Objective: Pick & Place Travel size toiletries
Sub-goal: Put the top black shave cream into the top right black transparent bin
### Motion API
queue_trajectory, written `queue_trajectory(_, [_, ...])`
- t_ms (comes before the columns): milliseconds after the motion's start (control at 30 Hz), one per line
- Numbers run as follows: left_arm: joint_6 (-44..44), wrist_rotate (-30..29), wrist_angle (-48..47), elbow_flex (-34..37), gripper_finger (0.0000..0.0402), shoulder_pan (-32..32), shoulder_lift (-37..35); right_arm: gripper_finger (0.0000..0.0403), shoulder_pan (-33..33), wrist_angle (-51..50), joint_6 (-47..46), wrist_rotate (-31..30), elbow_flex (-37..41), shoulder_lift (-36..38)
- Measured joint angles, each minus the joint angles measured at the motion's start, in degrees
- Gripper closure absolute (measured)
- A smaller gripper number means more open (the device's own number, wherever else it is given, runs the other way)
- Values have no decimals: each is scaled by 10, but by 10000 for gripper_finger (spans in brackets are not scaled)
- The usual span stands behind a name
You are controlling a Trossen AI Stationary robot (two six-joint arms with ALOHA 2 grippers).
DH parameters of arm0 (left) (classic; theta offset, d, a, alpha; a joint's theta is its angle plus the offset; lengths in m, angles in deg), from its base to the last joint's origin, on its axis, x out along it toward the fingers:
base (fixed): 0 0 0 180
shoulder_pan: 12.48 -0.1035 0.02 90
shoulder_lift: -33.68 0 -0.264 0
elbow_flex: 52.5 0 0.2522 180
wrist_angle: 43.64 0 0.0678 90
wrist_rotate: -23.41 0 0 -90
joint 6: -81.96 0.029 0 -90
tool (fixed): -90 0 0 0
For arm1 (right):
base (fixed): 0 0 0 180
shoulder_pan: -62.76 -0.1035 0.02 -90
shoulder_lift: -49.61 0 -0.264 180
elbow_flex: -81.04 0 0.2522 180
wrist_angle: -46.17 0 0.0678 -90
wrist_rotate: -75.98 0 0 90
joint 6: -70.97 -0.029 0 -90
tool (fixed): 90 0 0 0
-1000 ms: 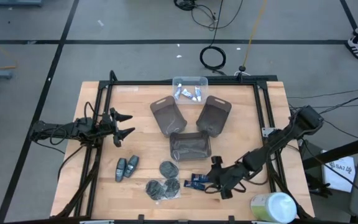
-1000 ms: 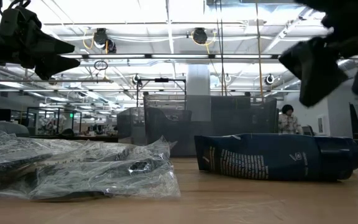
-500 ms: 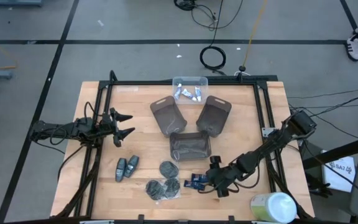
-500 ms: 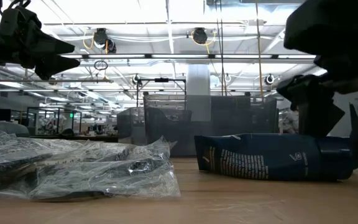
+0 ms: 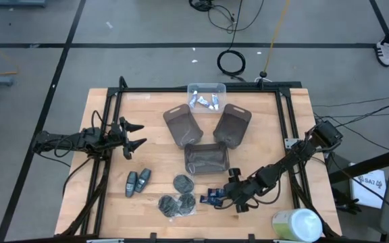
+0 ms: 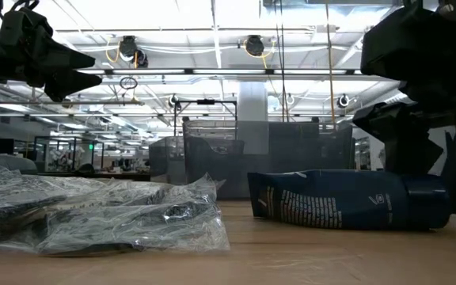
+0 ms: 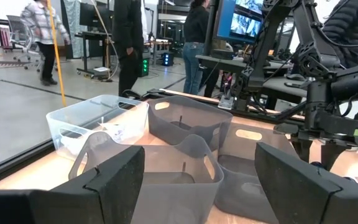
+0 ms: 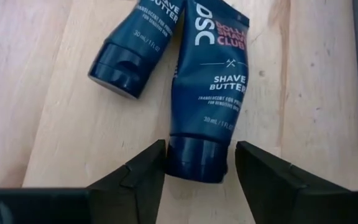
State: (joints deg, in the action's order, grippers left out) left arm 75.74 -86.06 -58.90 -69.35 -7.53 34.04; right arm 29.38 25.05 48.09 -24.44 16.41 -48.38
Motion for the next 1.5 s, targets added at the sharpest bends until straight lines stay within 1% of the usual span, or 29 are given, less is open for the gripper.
queue_trajectory(300, [0, 0, 0, 0, 105, 0, 0, 265, 0, -2, 13, 0, 0, 0])
queue_trajectory(433, [0, 0, 0, 0, 105, 0, 0, 267, 0, -2, 14, 0, 0, 0])
queue_trajectory(533, [0, 0, 0, 0, 105, 0, 0, 253, 0, -2, 15, 0, 0, 0])
queue_trajectory(833, [0, 0, 0, 0, 105, 0, 0, 193, 11, 0, 15, 0, 0, 0])
queue_trajectory(1000, [0, 0, 0, 0, 105, 0, 0, 183, 22, 14, 15, 0, 0, 0])
queue_trajectory(1267, [0, 0, 0, 0, 105, 0, 0, 211, 26, 27, 15, 1, 0, -13])
queue_trajectory(1500, [0, 0, 0, 0, 105, 0, 0, 256, 26, 25, 15, 17, 0, -13])
